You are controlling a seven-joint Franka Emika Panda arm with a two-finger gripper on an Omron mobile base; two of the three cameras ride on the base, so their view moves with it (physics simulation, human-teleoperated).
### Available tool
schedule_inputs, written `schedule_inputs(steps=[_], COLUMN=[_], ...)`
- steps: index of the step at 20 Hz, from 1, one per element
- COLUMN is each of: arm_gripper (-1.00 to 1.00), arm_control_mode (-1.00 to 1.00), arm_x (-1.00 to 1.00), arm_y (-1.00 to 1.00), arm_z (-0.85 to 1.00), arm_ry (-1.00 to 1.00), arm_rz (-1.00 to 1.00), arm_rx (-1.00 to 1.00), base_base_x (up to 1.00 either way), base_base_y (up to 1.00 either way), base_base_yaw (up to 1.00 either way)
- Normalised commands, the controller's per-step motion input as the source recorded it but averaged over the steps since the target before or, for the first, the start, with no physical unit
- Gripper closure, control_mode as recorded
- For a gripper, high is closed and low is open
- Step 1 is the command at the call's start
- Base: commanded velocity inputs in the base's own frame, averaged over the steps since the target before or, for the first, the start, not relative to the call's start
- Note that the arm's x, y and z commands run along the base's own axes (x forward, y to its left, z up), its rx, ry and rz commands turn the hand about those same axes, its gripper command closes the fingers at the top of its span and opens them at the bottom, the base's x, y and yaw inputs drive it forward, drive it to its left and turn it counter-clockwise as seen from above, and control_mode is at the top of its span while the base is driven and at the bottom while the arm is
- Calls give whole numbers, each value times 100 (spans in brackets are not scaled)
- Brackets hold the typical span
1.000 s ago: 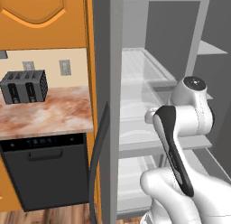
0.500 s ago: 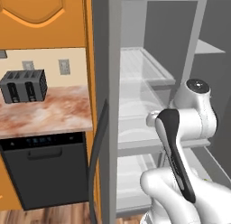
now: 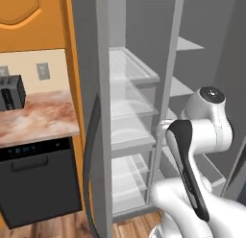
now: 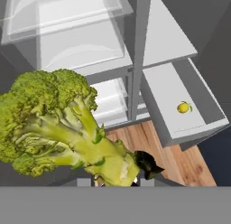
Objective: Take the lemon and broccoli from the fridge shelf and place them in the freezer drawer to begin freezing them.
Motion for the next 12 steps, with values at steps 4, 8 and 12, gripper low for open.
schedule_inputs(steps=[4,8,12], arm_gripper=[100,100,100], arm_control_mode=[100,100,100], arm_x=[0,0,0], arm_y=[0,0,0], arm_z=[0,0,0], arm_ry=[0,0,0], arm_rz=[0,0,0], arm_rx=[0,0,0], base_base_x=[-2,7,26], base_base_y=[-19,-16,-22], base_base_yaw=[-40,-39,-35])
